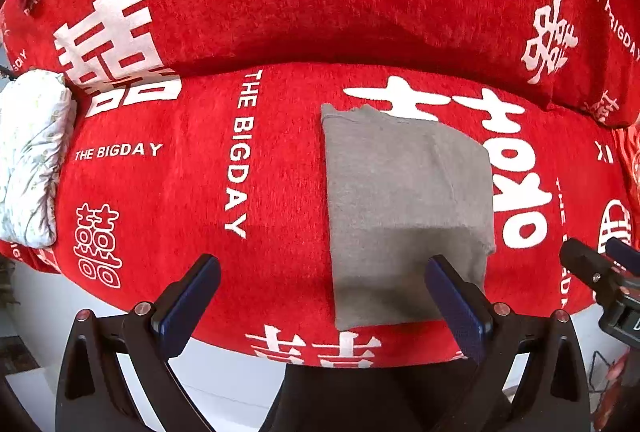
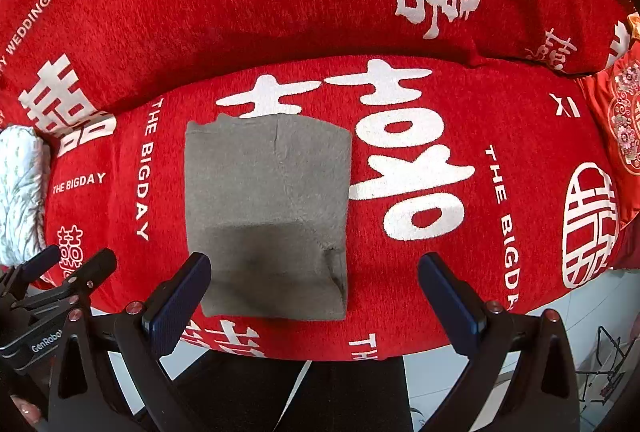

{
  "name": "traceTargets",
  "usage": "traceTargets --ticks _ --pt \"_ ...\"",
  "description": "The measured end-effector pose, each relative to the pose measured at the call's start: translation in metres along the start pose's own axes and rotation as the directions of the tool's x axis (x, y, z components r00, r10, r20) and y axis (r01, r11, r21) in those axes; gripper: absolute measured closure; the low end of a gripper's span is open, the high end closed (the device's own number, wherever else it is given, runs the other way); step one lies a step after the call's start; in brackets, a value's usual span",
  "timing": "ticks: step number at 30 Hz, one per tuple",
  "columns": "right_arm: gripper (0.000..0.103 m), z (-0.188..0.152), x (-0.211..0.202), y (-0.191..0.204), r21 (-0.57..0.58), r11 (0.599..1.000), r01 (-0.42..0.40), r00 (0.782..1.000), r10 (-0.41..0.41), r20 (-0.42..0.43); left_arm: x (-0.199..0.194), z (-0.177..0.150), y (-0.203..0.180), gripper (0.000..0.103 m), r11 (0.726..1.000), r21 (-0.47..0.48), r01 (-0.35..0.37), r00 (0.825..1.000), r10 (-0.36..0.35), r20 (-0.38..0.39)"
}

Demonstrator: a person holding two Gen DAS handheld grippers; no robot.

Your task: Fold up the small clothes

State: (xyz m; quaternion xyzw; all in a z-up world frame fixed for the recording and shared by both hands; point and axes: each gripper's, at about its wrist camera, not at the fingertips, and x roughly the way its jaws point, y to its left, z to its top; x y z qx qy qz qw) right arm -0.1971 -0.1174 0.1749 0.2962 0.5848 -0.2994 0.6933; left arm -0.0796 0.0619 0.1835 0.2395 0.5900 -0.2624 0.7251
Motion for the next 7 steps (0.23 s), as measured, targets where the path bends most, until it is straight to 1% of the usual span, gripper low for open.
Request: traceTargets --ticks 3,7 --pt "0.000 -0.0004 0.0001 -0.0002 0.003 1.000 0.000 1.000 0.000 -0.001 -0.0029 0.0014 -0.0014 0.001 1.000 0.014 0.000 1.000 0.000 0.015" --pt "0.000 -0.0001 0.0008 -0.0010 0.003 1.000 -0.002 1.000 0.002 -0.002 -0.0026 0.0018 -0.0045 0.001 1.000 0.029 0.002 1.000 -0.002 0.011"
